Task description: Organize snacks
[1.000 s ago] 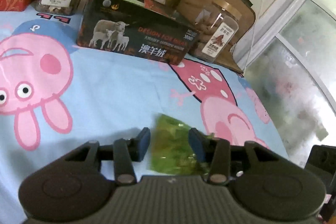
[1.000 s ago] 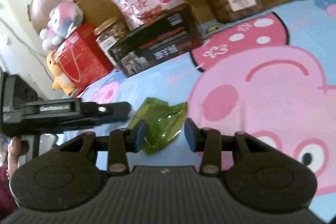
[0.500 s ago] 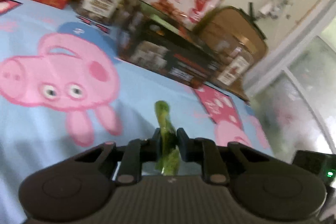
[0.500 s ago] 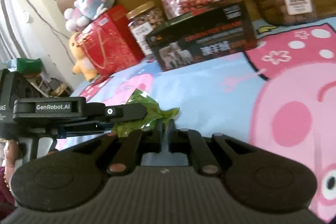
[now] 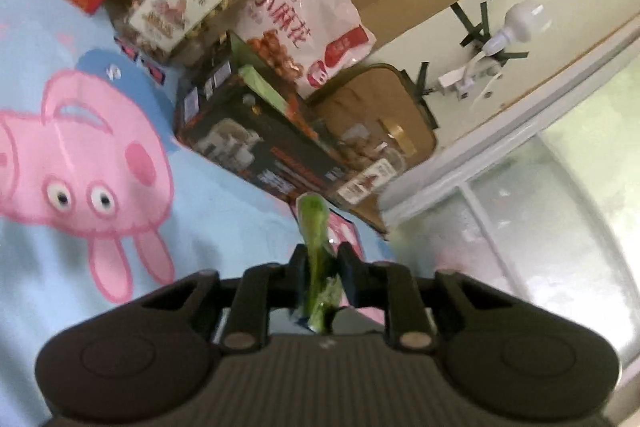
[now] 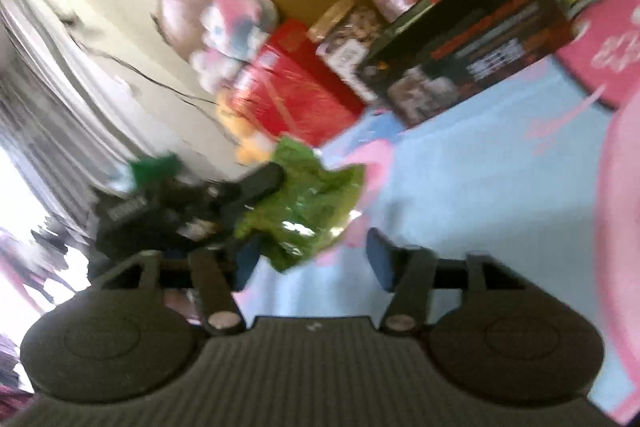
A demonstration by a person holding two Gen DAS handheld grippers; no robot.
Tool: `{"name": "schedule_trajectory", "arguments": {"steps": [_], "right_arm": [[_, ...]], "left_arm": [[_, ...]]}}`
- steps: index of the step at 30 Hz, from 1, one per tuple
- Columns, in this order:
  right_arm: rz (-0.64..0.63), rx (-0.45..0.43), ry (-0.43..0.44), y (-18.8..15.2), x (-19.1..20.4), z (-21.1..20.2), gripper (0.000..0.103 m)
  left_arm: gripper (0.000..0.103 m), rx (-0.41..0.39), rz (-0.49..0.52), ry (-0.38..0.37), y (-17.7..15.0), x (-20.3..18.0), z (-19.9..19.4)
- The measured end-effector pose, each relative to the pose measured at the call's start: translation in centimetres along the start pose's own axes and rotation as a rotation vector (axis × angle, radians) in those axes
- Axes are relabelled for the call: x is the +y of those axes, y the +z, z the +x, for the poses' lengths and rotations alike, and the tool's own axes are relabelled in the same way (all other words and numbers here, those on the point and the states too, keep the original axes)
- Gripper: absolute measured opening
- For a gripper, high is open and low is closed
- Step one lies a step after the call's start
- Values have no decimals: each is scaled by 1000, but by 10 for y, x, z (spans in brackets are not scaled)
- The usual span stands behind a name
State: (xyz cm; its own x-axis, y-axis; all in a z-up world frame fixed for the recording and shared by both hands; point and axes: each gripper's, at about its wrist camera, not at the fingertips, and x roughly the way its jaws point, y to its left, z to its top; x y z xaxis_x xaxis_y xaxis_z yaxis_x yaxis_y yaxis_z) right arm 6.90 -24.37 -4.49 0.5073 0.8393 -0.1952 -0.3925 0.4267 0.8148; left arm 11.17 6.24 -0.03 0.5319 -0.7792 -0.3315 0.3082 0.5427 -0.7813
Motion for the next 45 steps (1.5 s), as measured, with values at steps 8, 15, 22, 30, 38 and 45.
{"name": "schedule_trajectory", "arguments": {"steps": [8, 15, 22, 30, 38, 45], "right_arm": [[-349, -49, -257, 28, 42, 13, 37], [-522, -87, -346, 92, 43, 48, 36], [-594, -93, -514, 132, 14, 92, 47], [-476, -199, -525, 125, 4, 61, 55], [-333, -296, -535, 98, 22, 30, 55], [-225, -330, -559, 55, 43, 0, 55]], "left_arm": [[32, -25, 220, 211, 37, -39, 39], [38, -108, 341, 343, 98, -60, 80], [40, -102, 465, 595, 121, -52, 133], [44, -111, 485, 634, 107, -57, 121], [52, -139, 536, 701, 70, -94, 83], [60, -160, 541, 743, 22, -108, 53]]}}
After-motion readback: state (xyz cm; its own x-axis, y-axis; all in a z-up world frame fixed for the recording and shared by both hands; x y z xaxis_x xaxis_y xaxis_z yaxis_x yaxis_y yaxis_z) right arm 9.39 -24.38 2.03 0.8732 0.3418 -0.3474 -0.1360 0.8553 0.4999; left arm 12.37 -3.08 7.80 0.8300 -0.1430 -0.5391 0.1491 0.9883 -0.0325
